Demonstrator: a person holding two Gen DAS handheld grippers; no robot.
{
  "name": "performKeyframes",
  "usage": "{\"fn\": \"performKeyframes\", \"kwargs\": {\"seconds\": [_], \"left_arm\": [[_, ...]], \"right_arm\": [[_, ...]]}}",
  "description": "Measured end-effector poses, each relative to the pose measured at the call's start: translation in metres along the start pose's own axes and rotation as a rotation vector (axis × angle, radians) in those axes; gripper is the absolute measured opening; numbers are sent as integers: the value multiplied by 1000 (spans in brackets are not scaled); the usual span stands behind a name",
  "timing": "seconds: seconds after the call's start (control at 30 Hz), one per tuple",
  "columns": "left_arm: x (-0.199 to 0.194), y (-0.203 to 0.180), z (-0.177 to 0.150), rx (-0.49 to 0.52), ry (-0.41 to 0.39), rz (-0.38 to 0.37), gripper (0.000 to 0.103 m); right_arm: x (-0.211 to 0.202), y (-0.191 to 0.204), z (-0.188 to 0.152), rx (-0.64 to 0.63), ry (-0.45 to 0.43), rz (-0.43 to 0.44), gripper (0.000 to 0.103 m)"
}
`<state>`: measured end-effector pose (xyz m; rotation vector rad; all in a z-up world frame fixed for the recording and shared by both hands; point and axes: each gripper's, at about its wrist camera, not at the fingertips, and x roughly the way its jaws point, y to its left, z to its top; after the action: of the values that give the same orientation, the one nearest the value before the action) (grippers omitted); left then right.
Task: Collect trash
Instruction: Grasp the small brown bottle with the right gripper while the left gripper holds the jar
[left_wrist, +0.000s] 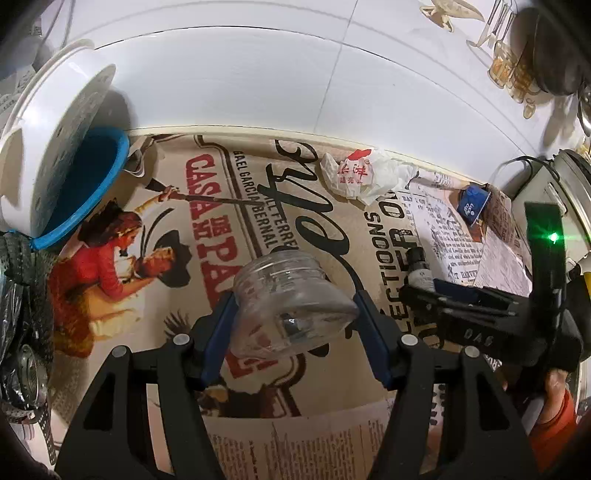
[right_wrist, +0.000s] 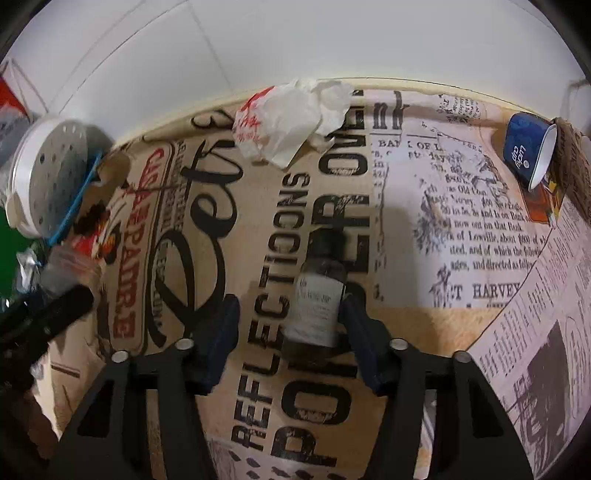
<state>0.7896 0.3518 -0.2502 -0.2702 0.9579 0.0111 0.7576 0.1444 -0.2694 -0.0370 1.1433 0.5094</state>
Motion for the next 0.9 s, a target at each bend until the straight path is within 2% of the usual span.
{"fn": "performKeyframes", "kwargs": {"seconds": [0.03,0.1,0.37,0.67,0.9], "left_arm": [[-1,0,-1,1,-2,2,63],[-4,-1,-2,3,-3,5,63],[-15,-17,-8,31,-9,16,63],[-46,-51,-16,81,-57,12,63],[-77,-100,-28,104,-112,4,63]], "right_arm": [[2,3,1,-6,7,-3,41],[5,3,0,5,14,1,37],[7,0,7,69,-38,-52,29],[-59,-28,-15,94,-126,-26,26],[-120,-55,-41,97,-189,1,25]]}}
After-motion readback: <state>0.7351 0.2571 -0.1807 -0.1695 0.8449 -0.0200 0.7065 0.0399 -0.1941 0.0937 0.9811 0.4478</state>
